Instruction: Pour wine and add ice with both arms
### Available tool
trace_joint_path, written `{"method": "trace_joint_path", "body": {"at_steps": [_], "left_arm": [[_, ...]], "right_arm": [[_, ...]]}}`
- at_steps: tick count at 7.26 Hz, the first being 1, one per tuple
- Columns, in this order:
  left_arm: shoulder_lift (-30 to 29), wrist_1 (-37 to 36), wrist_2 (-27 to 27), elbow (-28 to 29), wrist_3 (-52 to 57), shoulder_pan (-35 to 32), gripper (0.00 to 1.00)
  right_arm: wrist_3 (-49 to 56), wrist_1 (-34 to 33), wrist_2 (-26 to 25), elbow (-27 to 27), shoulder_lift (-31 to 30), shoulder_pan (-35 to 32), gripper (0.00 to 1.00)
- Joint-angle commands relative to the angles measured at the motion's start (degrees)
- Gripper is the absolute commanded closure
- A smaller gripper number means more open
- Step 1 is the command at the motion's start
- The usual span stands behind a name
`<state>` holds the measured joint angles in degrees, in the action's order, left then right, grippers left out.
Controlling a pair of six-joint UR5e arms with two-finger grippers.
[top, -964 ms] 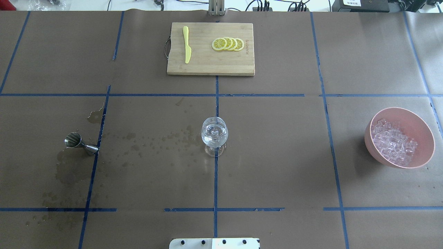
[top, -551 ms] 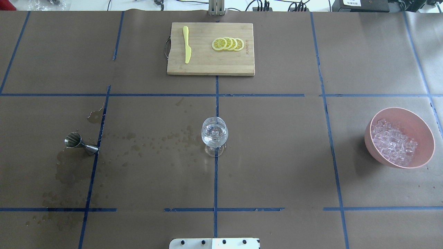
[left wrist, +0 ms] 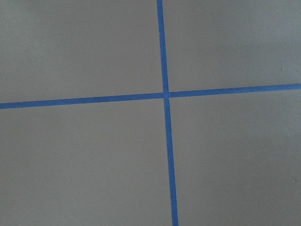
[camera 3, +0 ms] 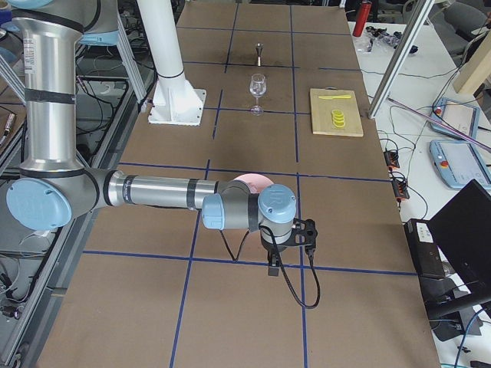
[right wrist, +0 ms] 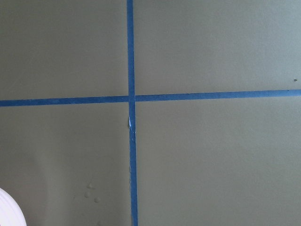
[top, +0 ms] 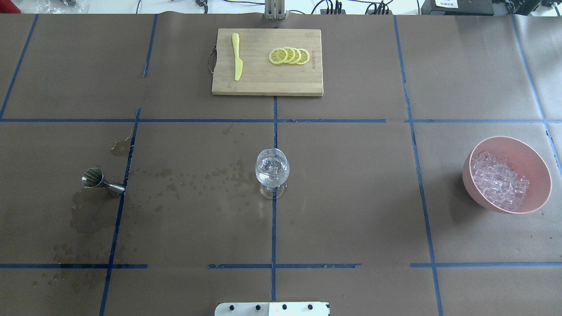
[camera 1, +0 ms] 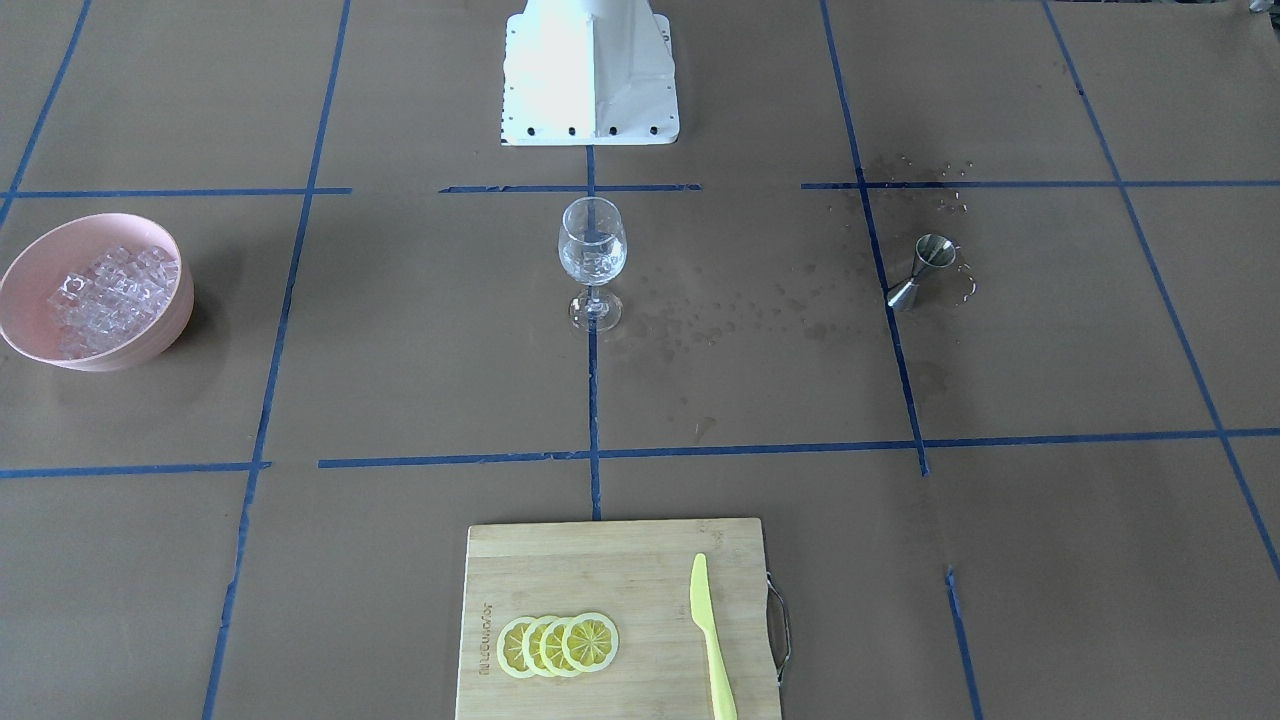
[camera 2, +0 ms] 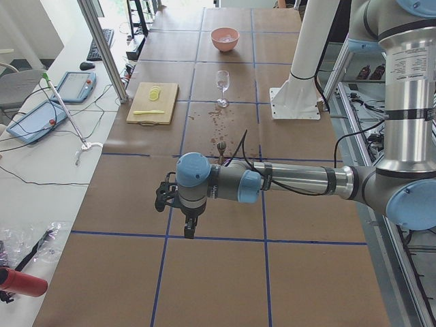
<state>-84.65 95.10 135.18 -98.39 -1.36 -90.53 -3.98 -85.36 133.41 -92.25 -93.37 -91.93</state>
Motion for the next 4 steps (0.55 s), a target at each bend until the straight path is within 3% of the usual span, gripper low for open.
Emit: {"method": "trace_joint_path", "body": {"at_steps": [1, 4], "left_arm": [[-0.08, 0.0, 0.0, 0.04, 0.05, 0.0, 0.0], [-0.08, 0.0, 0.0, 0.13, 0.05, 0.0, 0.0]], "right_arm": [[-0.24, 0.01, -0.61, 0.93, 0.03, 0.0, 0.0], [-1.2, -0.07, 3.43, 2.25, 0.12, 0.0, 0.0]]}}
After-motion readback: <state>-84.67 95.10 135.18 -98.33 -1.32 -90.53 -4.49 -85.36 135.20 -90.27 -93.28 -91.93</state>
